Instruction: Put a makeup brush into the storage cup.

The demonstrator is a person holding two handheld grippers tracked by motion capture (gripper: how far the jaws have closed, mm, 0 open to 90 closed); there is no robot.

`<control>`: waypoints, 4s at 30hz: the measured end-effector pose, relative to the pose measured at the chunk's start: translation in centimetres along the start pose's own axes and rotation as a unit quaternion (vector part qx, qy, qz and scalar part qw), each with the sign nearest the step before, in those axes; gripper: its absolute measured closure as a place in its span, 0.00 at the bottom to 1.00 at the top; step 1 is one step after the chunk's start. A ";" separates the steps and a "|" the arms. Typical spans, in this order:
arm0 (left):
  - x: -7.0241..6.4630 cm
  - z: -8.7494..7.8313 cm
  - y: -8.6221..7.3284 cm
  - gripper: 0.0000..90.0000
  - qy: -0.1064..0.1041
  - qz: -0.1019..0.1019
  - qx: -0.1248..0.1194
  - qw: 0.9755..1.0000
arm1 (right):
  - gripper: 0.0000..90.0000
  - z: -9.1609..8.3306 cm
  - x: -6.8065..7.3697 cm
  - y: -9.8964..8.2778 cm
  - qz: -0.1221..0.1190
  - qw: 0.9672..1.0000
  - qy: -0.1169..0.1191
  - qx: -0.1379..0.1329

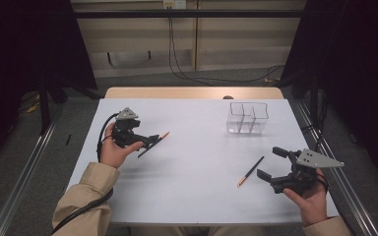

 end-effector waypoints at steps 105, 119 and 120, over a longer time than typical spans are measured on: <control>0.7 2.3 -4.9 0.95 0.003 -0.014 0.324 0.946 | 0.00 0.0 -0.2 -0.2 -0.002 1.000 -0.002 0.006; 0.7 2.3 -5.1 0.95 0.001 -0.021 0.315 0.949 | 0.00 0.1 -0.1 -0.2 -0.003 1.000 -0.001 0.005; 0.7 2.3 -5.2 0.95 0.002 -0.017 0.318 0.948 | 0.00 0.1 -0.1 -0.2 -0.003 1.000 -0.001 0.005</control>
Point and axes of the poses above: each handheld gripper's, and its own axes: z roughly forward along the jaws, y roughly out of its top, x roughly to its left, the point moved 10 cm from there along z, roughly forward along the jaws, and after that the axes turned 3 degrees about x, right-handed, at the moved point
